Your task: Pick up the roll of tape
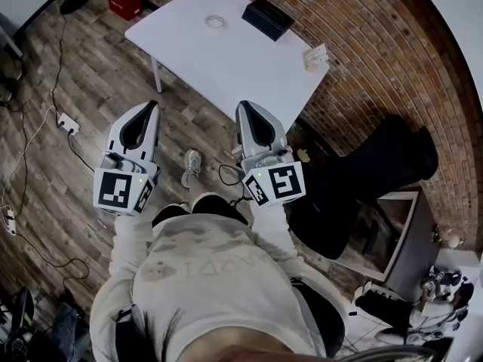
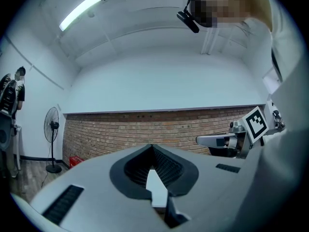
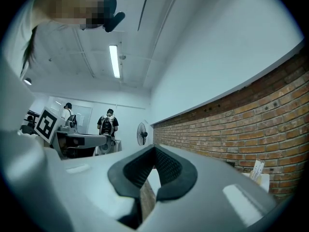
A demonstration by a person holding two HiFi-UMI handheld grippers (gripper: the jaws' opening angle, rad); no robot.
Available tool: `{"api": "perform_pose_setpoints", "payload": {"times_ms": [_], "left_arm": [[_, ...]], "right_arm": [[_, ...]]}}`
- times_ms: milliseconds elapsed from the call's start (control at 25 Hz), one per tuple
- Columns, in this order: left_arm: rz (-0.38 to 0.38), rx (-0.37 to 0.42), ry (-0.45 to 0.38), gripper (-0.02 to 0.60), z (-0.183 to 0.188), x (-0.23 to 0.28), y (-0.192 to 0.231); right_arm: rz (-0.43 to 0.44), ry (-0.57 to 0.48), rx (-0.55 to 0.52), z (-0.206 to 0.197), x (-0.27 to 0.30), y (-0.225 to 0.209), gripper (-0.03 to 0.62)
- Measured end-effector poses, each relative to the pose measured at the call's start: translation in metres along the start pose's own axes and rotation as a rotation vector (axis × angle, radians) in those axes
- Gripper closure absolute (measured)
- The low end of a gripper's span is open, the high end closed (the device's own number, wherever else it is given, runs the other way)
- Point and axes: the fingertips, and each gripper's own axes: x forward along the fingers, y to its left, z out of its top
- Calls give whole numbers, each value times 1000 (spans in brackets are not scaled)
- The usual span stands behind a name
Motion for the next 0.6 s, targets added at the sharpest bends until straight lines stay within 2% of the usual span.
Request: {"api": "perform_pose_setpoints", "payload": {"times_ms": [200,600], "left_arm": [[19,10,-3,575,-1,32,31],[62,26,-16,575,7,126,98]], "right_arm": [[11,-16,4,-3,45,-19,583],[64,-35,14,-1,156,-72,583]]}}
